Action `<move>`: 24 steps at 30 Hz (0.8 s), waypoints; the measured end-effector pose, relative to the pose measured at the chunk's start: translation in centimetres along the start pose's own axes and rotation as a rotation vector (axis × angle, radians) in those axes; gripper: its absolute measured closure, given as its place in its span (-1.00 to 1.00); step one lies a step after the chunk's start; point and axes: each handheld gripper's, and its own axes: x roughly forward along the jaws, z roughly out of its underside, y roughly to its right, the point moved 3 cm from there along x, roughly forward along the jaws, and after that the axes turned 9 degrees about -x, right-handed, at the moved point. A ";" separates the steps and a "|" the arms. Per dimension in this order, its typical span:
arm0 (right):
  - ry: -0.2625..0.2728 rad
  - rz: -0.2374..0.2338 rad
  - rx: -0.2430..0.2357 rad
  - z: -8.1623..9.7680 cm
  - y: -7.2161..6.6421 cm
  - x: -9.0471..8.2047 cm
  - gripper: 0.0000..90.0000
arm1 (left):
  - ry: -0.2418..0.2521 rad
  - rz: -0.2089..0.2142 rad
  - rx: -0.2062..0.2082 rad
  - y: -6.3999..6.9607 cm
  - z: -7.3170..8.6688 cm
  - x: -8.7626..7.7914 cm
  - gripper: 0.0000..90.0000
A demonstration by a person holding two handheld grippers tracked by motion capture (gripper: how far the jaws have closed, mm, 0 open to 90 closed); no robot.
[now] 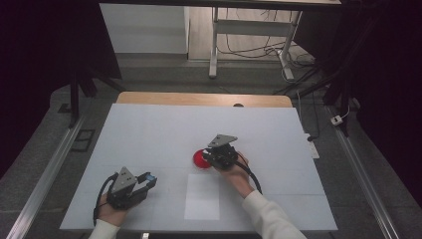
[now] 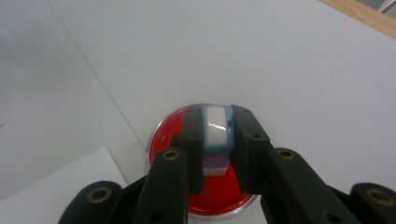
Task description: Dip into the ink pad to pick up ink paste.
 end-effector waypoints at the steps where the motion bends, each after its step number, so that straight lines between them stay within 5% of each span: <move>1: 0.001 -0.001 0.001 0.0 0.0 0.0 0.68 | 0.000 0.000 0.001 0.0 0.0 0.0 0.45; 13: 0.020 0.005 -0.002 -0.2 0.2 -0.7 0.67 | 0.003 0.002 -0.004 -0.1 0.0 0.0 0.45; 24: 0.091 0.015 0.015 -1.0 0.6 -2.4 0.67 | 0.005 0.003 -0.003 -0.1 -0.1 -0.1 0.45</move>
